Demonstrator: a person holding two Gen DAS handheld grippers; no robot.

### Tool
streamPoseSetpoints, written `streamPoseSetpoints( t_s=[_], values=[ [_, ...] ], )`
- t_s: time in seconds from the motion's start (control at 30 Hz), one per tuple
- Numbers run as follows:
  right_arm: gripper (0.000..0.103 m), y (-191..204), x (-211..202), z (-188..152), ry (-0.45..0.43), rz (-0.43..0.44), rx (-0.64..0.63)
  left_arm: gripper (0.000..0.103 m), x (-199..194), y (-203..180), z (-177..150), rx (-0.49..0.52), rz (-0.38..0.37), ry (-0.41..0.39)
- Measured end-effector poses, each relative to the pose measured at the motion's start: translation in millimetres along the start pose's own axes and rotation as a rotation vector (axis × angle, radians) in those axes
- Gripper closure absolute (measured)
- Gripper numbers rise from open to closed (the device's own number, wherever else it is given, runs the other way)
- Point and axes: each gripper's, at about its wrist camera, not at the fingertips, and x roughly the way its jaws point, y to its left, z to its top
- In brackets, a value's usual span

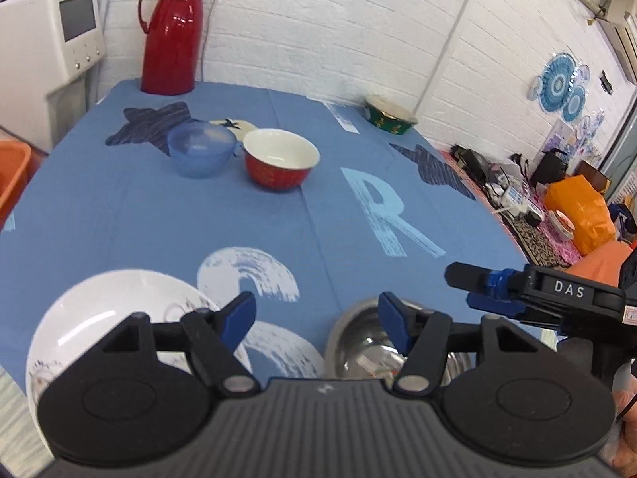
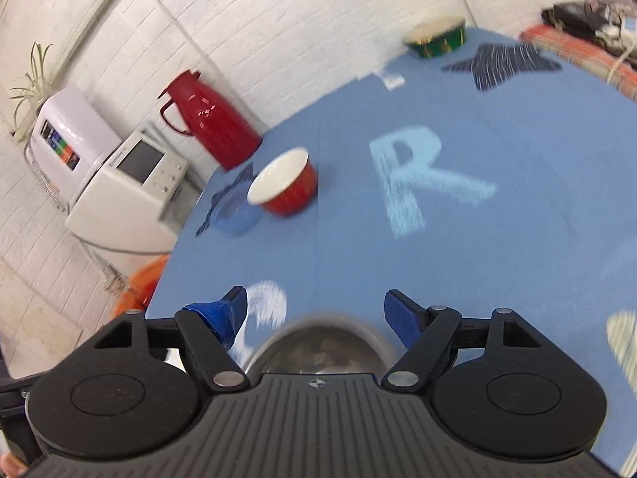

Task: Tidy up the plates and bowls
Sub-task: 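Move both tools to the red bowl with white inside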

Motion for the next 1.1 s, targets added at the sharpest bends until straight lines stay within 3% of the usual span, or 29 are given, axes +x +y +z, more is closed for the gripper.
streamPoseSetpoints(
  t_s=[0.1, 0.23, 0.37, 0.5, 0.8, 0.93, 1.1],
  values=[
    [0.040, 3.8, 34.8, 29.2, 0.094, -0.044, -0.068, 0.040, 16.4, 22.9, 28.9, -0.045, 0.019, -0.003],
    [0.040, 13.2, 84.0, 60.9, 0.144, -0.041, -0.147, 0.039, 51.3, 50.6, 64.6, -0.152, 0.012, 0.022],
    [0.040, 33.3, 140.8, 94.5, 0.196, -0.065, -0.224, 0.039, 109.1, 77.4, 95.6, -0.373, -0.037, 0.105],
    [0.041, 52.8, 194.4, 122.6, 0.226, -0.138, -0.316, 0.039, 157.3, 90.8, 115.9, -0.522, -0.015, 0.146],
    [0.041, 55.7, 264.9, 134.8, 0.292, -0.262, -0.454, 0.039, 205.9, 86.4, 132.1, -0.514, 0.091, 0.151],
    [0.041, 54.5, 273.1, 129.9, 0.300, -0.258, -0.483, 0.039, 216.1, 85.7, 130.4, -0.498, 0.167, 0.146],
    [0.038, 52.2, 273.6, 128.2, 0.275, -0.225, -0.501, 0.039, 222.0, 84.9, 127.6, -0.499, 0.203, 0.143]
  ],
)
